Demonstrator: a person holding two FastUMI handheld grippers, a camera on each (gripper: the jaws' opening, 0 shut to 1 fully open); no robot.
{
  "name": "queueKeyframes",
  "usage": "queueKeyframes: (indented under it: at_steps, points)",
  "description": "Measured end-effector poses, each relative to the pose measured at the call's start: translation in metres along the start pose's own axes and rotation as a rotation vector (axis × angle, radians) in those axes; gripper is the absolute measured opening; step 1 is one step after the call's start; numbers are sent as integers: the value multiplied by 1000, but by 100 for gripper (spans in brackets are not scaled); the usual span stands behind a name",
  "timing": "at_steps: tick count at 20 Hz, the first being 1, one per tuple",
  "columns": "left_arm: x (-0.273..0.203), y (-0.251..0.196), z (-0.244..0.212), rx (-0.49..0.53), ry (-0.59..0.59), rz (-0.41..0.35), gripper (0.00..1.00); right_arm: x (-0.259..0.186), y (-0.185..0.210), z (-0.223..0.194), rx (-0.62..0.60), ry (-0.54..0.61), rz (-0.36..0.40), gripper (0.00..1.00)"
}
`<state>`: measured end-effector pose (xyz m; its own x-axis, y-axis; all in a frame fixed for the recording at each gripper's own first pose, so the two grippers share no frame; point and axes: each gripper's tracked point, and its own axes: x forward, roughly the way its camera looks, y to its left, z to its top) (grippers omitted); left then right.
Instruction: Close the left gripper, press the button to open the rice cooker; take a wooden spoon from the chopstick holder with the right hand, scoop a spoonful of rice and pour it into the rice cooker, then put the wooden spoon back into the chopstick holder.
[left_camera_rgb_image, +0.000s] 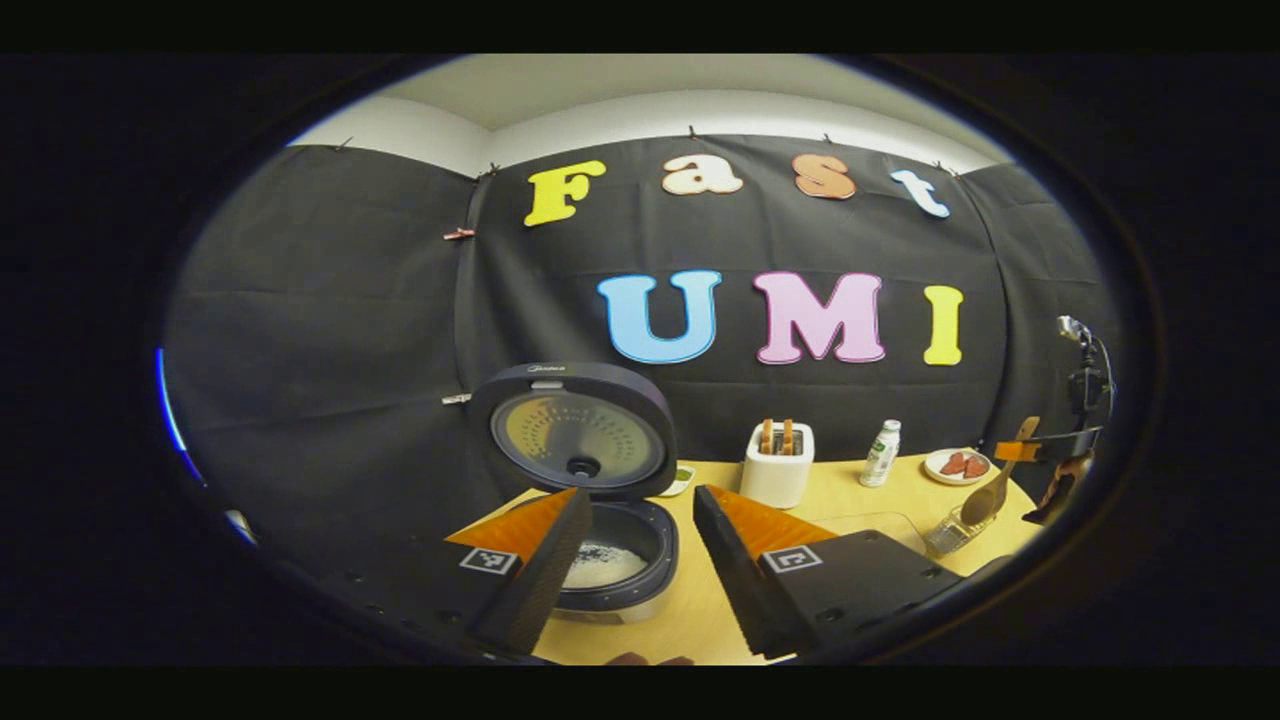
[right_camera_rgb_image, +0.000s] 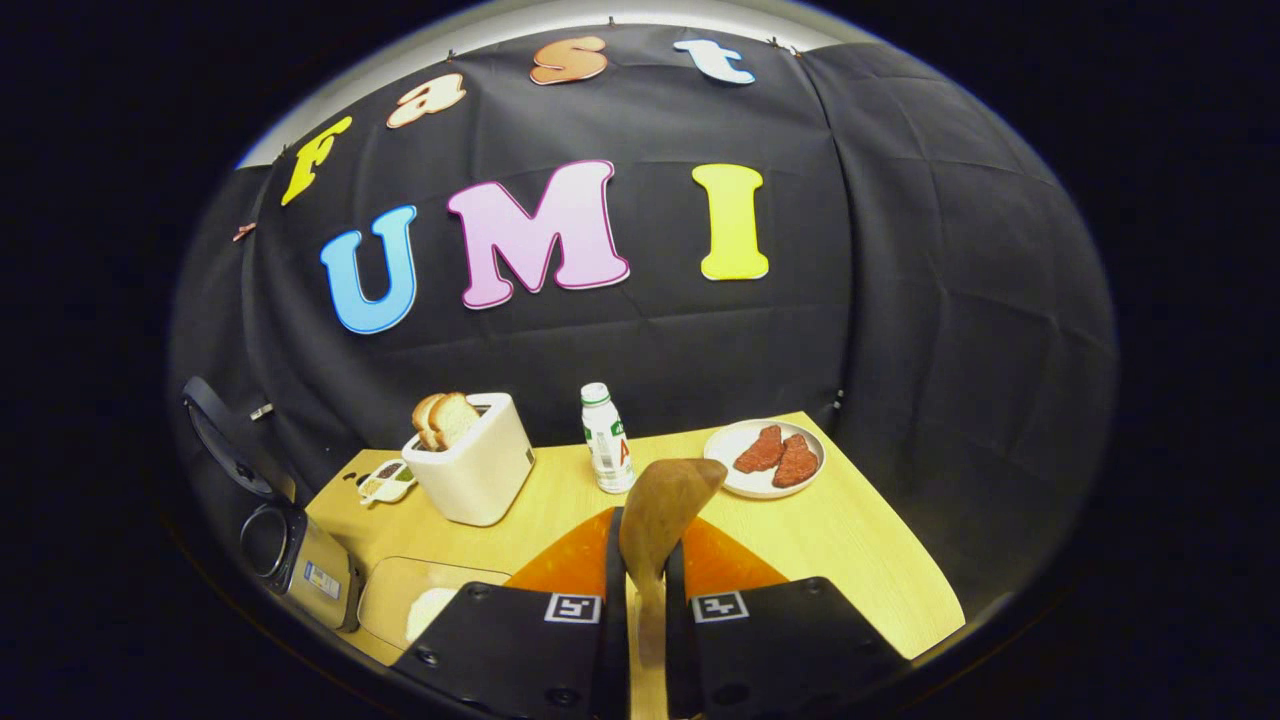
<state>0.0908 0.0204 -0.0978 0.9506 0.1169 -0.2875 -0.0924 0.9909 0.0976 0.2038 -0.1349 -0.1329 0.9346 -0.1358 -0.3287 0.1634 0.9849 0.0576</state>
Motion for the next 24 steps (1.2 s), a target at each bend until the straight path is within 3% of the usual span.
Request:
queueKeyframes:
  at_steps: [14, 17, 20, 24]
  points:
    - [-9, -2, -14, -10, 32, 6, 74, -6, -37, -83, 19, 198, -97, 17]
    - [-10, 0, -8, -34, 25, 7, 74, -8, -40, -83, 46, 201, -104, 24]
    - [-11, 1, -4, -31, 12, 6, 74, -11, -56, -65, 45, 148, -158, 39]
    - [-6, 7, 2, -25, -4, 6, 74, -17, -64, -55, 60, 137, -185, 45]
